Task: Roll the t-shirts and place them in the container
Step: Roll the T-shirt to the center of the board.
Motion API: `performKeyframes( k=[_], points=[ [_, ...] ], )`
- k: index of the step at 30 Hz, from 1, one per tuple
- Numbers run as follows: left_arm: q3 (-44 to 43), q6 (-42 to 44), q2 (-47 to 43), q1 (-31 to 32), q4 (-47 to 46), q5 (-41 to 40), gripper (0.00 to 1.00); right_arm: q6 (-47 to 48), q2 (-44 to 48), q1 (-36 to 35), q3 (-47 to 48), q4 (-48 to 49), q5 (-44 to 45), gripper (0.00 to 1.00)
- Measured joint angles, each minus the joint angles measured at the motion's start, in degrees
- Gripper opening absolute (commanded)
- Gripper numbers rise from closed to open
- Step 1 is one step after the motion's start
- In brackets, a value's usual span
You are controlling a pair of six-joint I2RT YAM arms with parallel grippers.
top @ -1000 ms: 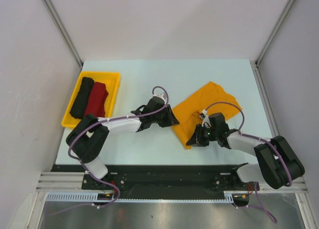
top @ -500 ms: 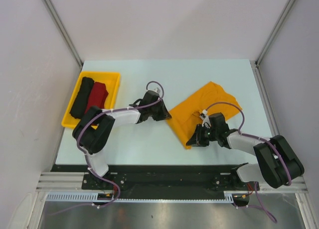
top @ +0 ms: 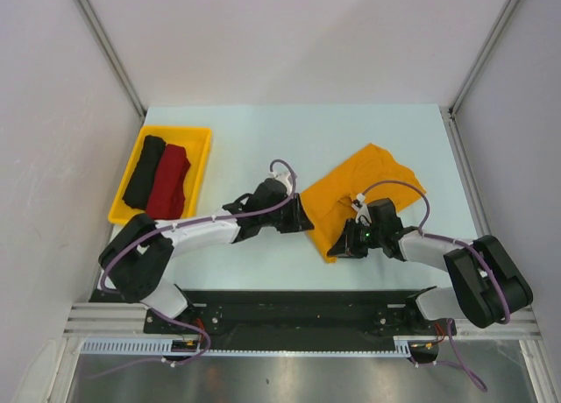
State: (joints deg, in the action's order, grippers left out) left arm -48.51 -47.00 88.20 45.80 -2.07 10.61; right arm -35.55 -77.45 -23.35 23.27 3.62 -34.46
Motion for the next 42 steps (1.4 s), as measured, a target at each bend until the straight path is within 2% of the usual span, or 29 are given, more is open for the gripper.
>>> performKeyframes(
  k=[8, 14, 18, 24, 28, 32, 38, 42],
  points=[
    [0.50, -0.57, 6.10, 1.42, -1.51, 0.11, 0.28, -0.63, -0.02, 0.00, 0.00, 0.04, 0.07, 0.23],
    [-3.85, -0.50, 11.17, 1.42, -0.98, 0.04, 0.28, -0.90, 1.44, -0.02, -0.02, -1.18, 1.25, 0.31],
    [-6.95, -0.48, 12.24, 1.42, 0.57, -0.79, 0.28, -0.85, 5.14, 0.00, -0.15, -4.28, 3.50, 0.45],
    [-12.04, 0.04, 14.23, 1.42, 5.55, -2.49, 0.29, -0.81, 17.00, -1.60, -0.26, -13.81, 11.47, 0.51],
    [-14.64, 0.83, 16.13, 1.42, 8.46, -2.71, 0.29, -0.55, 25.51, -8.07, 2.56, -21.70, 22.21, 0.51],
    [-17.40, 1.31, 17.97, 1.42, 10.86, -2.69, 0.29, 1.01, 27.52, -17.25, 7.78, -25.27, 34.18, 0.50],
    [-21.81, 2.08, 21.05, 1.40, 13.11, -2.69, 0.29, 4.59, 17.16, -31.61, 15.21, -26.95, 50.25, 0.49],
    [-23.43, 2.12, 22.34, 1.22, 14.01, -2.47, 0.29, 7.19, 8.48, -37.40, 19.10, -27.30, 57.88, 0.54]
  ],
)
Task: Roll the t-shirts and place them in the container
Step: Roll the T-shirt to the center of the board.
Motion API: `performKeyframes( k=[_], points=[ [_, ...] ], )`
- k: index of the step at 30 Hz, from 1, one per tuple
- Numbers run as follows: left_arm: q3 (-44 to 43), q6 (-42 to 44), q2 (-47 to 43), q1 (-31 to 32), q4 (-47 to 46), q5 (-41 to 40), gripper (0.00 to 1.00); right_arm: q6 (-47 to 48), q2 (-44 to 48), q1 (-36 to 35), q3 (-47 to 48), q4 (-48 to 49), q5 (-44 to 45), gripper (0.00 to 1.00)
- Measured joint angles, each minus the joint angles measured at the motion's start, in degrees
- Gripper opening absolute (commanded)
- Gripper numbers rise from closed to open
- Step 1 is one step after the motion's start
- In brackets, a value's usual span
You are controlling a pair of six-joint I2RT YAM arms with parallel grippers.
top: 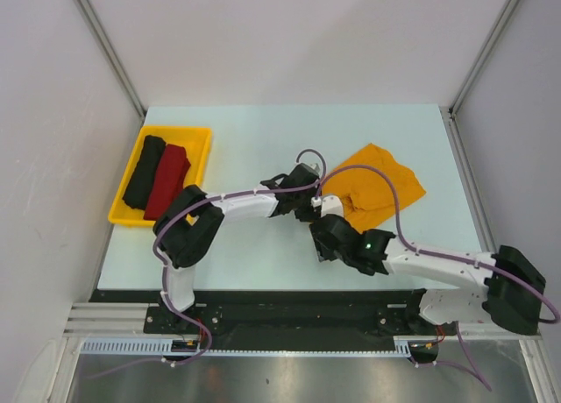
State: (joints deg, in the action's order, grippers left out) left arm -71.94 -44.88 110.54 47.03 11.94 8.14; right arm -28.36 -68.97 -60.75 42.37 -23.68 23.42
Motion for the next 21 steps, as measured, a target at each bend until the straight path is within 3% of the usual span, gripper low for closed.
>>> performKeyframes(
  k=[6, 16, 21],
  points=[
    [-2.27, 0.39, 1.75, -0.70, 1.05, 0.70, 0.29, 2.86, -7.10, -1.60, 1.42, -0.15, 6.40, 0.58],
    [-2.56, 0.39, 2.78, -1.99, 1.03, 2.86, 0.29, 4.46, -15.23, -3.17, 1.60, 0.24, 9.68, 0.62],
    [-2.97, 0.50, 2.78, -2.84, 1.03, 3.52, 0.35, 4.35, -17.75, -2.62, 1.68, 0.20, 10.95, 0.61]
  ],
)
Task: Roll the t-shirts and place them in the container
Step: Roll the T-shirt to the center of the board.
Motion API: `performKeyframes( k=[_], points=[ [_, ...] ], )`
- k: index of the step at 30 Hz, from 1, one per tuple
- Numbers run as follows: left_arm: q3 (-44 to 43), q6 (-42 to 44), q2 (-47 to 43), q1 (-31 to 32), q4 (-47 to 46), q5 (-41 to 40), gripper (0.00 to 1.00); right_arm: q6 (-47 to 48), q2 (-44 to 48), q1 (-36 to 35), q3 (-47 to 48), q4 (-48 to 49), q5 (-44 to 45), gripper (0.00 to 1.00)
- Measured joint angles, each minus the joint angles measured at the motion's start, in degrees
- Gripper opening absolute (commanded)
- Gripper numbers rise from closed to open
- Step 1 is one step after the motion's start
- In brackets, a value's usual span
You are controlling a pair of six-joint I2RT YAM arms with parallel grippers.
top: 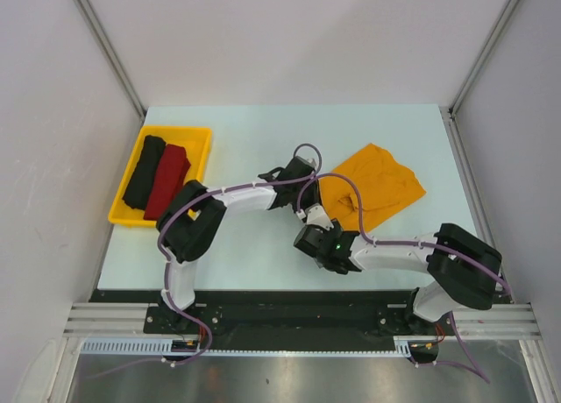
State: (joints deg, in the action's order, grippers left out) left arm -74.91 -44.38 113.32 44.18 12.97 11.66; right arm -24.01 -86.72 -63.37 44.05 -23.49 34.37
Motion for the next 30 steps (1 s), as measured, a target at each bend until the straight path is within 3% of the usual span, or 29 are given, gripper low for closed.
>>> performKeyframes(
  k=[8, 15, 30],
  points=[
    [2.36, 0.85, -4.17, -4.79, -0.46, 0.72, 0.47, -0.22, -1.14, 3.85, 0.44, -0.04, -1.42, 0.43],
    [10.60, 0.04, -14.03, -8.96, -4.26, 0.37, 0.63, 1.60, 0.50, 8.39, 0.55, -0.07, -7.26, 0.36],
    [11.96, -5.31, -5.51, -8.68, -13.97, -1.42, 0.63, 3.10, 4.87, 14.25, 0.55, 2.29, -21.73, 0.30]
  ],
)
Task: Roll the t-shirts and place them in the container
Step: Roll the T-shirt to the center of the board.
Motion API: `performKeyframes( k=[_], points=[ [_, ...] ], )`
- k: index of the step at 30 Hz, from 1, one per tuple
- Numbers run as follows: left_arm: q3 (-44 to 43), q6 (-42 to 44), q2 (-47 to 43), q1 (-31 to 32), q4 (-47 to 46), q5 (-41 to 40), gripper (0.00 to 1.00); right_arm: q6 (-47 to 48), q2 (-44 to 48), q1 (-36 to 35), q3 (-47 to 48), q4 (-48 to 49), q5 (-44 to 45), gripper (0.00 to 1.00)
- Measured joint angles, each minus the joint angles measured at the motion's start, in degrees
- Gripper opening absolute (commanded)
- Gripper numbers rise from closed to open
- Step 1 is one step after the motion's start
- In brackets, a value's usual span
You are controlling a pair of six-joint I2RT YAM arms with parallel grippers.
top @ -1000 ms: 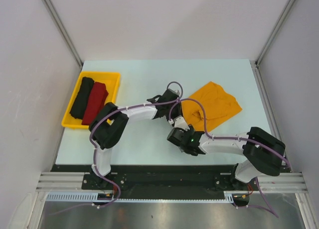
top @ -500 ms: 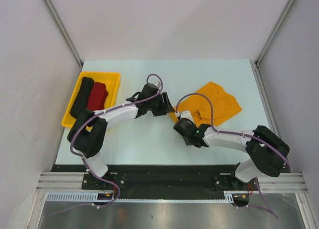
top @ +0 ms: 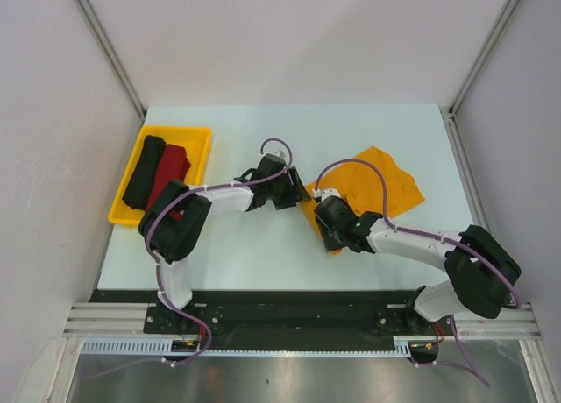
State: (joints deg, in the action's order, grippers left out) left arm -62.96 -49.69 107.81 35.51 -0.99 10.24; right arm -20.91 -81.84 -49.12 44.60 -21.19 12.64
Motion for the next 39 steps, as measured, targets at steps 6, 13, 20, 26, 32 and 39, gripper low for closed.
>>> performKeyframes(
  k=[6, 13, 20, 26, 32, 39],
  points=[
    [0.83, -1.92, 1.40, 0.20, -2.80, -3.85, 0.35, -0.02, 0.00, 0.04, -0.13, 1.60, -3.45, 0.28],
    [8.33, -2.97, -3.76, 0.59, -2.78, -10.21, 0.24, -0.81, 1.11, -1.40, -0.33, 3.82, -8.70, 0.28],
    [18.03, -2.29, -17.33, 0.04, 4.22, -15.69, 0.26, -3.39, 1.51, -7.28, -0.35, 7.89, -14.14, 0.28],
    [21.18, 0.33, -24.37, -1.11, 10.58, -17.68, 0.66, -6.38, -0.46, -9.55, -1.53, 14.21, -18.64, 0.28],
    [22.58, 2.40, -32.37, -1.36, 13.46, -16.98, 0.68, -10.05, -2.78, -7.08, -4.48, 18.99, -23.96, 0.28],
    [27.41, 2.99, -40.59, 2.40, 13.86, -13.86, 0.42, -14.36, -3.76, -2.69, -7.96, 25.92, -31.61, 0.28]
  ],
)
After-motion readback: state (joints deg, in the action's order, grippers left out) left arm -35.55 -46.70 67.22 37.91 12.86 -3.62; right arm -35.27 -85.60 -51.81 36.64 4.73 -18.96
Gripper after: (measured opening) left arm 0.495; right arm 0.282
